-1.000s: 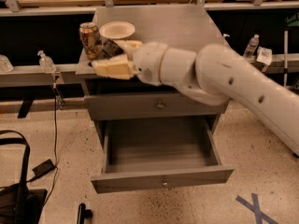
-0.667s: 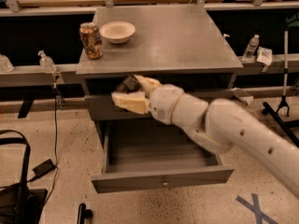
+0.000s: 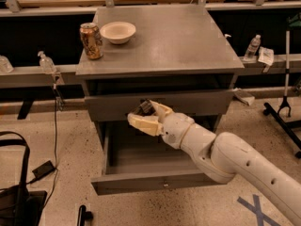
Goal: Place rxbar chocolate into middle drawer
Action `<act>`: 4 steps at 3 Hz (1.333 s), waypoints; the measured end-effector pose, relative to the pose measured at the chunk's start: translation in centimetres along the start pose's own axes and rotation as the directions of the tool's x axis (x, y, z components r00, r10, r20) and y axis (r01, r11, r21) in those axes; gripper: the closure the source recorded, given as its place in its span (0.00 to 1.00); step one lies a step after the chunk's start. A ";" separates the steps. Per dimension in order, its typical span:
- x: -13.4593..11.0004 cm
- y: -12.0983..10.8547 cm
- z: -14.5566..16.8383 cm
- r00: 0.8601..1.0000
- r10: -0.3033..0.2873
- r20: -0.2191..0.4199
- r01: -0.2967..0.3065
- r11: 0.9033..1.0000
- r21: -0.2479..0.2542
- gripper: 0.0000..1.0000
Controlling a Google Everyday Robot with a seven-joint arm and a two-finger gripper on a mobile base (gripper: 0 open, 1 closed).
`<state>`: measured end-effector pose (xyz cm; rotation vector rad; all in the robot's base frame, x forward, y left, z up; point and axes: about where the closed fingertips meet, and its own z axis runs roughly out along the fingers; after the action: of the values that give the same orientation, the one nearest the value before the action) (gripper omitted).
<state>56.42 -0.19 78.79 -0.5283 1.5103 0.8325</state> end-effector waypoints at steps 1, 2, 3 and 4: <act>1.1 -0.5 0.6 0.993 -0.052 -0.108 0.055 0.998 0.021 1.00; 4.6 -4.1 -0.5 0.962 -0.086 -0.260 0.119 0.986 0.115 1.00; 10.7 -9.3 -4.6 0.923 -0.023 -0.383 0.117 0.968 0.222 1.00; 15.7 -13.3 -7.6 0.905 0.045 -0.424 0.088 0.953 0.290 1.00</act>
Offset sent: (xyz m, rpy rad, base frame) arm 0.0413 -0.1009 -0.1348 -0.5080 0.2418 -0.2317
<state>59.46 -12.07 60.65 -0.5166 1.9914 0.4649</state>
